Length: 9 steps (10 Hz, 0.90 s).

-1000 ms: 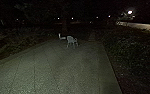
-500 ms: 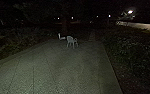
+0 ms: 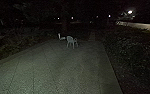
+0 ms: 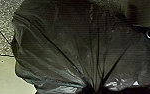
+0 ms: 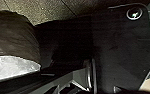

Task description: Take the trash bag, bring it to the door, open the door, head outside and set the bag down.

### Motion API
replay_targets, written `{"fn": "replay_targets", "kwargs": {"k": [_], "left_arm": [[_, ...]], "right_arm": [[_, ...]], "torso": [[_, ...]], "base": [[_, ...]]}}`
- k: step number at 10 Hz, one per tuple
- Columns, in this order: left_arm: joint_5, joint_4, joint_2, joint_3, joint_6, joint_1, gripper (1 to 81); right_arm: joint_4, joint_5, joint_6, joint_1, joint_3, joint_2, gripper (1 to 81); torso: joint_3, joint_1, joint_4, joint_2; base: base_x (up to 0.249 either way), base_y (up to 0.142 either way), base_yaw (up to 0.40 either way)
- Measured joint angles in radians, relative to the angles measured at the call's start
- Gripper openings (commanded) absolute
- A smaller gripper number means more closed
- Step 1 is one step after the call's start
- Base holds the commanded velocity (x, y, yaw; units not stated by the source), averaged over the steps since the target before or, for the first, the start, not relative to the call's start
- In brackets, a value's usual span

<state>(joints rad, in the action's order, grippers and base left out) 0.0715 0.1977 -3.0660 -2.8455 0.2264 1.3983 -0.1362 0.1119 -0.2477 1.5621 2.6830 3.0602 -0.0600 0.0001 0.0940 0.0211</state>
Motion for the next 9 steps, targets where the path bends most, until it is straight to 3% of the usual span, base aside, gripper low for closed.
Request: {"fn": "replay_targets", "kwargs": {"k": [2, 4, 7, 8, 9], "left_arm": [[0.001, 0.0, 0.019, 0.036, -0.005, -0.009, 1.0], [0.003, 0.009, 0.061, 0.11, -0.013, -0.033, 1.0], [0.019, 0.076, 0.169, 0.251, -0.014, -0.094, 1.0], [0.043, 0.118, 0.204, 0.289, -0.014, -0.131, 1.0], [0.058, 0.158, 0.234, 0.312, -0.015, -0.177, 1.0]], "right_arm": [[0.0, 0.004, 0.0, -0.003, 0.0, -0.002, 81.1], [0.001, 0.003, -0.003, -0.008, 0.0, -0.007, 81.1], [0.0, 0.011, 0.0, -0.013, 0.0, -0.008, 81.1], [0.0, 0.01, 0.0, -0.011, 0.0, -0.008, 81.1], [0.0, 0.009, 0.001, -0.011, -0.002, -0.011, 81.1]], "torso": [[-0.025, -0.001, 0.0, 0.0], [-0.09, -0.001, 0.0, 0.0], [-0.125, 0.0, 0.002, 0.0], [-0.127, 0.0, 0.013, -0.001], [-0.127, 0.0, 0.04, -0.001]], "base": [[0.0, 0.0, 0.0], [0.0, 0.0, 0.0], [0.0, 0.0, 0.0], [0.0, 0.0, 0.0], [0.0, 0.0, 0.0]]}}
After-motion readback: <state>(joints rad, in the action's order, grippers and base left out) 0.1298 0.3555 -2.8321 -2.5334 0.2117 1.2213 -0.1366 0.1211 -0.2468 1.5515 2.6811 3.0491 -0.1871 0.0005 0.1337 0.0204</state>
